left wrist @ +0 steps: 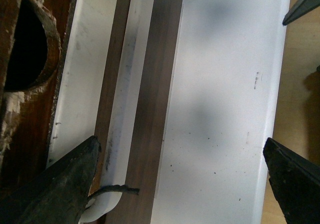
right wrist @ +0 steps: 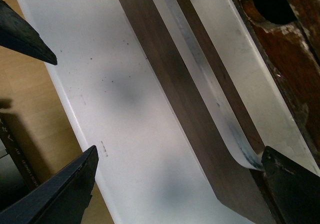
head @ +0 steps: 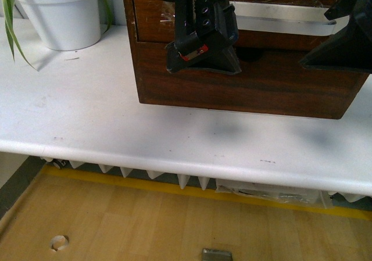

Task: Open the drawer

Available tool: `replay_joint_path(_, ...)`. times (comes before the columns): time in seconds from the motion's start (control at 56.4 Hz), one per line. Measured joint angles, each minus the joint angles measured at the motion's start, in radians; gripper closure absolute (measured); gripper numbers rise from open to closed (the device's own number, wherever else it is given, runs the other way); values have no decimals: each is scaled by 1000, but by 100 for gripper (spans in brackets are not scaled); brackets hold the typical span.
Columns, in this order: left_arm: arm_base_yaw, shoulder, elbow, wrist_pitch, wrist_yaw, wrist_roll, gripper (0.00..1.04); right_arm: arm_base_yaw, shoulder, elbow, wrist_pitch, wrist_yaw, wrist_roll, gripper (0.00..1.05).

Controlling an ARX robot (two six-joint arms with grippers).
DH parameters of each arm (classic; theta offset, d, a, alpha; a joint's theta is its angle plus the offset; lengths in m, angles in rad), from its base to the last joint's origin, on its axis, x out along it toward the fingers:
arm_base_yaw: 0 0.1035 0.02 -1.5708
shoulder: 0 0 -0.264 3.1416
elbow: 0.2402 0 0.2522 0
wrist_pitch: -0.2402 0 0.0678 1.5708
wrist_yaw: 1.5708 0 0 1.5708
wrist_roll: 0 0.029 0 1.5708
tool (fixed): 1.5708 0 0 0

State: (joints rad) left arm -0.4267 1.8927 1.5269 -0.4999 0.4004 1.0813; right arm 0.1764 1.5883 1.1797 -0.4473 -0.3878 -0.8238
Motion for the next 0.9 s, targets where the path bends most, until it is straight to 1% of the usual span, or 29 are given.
replay_joint_path(0.284,10,13,12,-24,1,18,6,22,45,21,30,-3,14,9)
replay_joint_path(0.497,12,13,14,-50,19,35,6,32,84,37,30,-5,13,9)
replay_joint_path(0.674,16,-7,-6,-84,29,69,6,47,85,42,-18,-35,-10,9)
replay_joint_path(0.905,17,-73,-63,-182,43,170,6,72,37,4,-93,-61,-47,9)
